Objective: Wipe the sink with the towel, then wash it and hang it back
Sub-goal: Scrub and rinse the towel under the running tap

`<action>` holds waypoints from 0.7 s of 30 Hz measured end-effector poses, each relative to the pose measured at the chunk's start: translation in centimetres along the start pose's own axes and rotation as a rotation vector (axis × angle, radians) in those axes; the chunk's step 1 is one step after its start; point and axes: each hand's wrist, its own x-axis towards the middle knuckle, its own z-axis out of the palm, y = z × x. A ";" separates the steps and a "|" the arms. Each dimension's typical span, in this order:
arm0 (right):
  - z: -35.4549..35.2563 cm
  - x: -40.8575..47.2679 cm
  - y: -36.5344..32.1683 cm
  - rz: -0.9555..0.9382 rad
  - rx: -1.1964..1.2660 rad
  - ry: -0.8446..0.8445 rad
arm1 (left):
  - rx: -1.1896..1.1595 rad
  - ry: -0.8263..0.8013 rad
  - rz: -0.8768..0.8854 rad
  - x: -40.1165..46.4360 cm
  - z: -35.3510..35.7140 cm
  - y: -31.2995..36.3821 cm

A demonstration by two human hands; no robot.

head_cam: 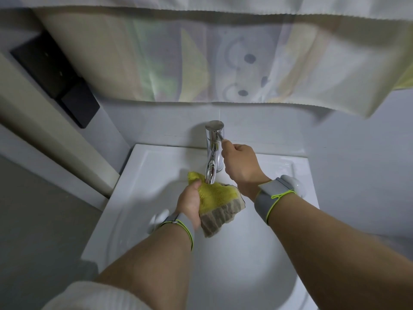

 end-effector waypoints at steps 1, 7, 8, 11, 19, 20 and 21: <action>0.0 0.0 0.0 0.006 0.007 0.000 | -0.010 -0.002 -0.001 0.1 0.0 0.1; 0.1 0.1 0.2 0.021 0.065 -0.008 | -0.024 -0.033 0.005 -0.2 0.1 0.2; 0.1 0.1 0.2 0.018 0.071 -0.008 | -0.031 -0.036 0.002 -0.1 0.1 0.1; 0.2 0.2 0.2 0.012 0.078 -0.008 | -0.047 -0.032 0.002 -0.2 0.1 0.1; -0.5 -0.1 0.7 0.013 0.085 0.043 | -0.054 -0.024 -0.020 -0.4 0.2 -0.1; -0.7 -0.2 1.3 0.012 0.079 0.091 | -0.046 -0.014 -0.021 -0.4 0.1 -0.2; -0.9 -0.3 2.1 0.017 0.065 0.137 | -0.032 -0.008 -0.013 -0.2 0.0 -0.3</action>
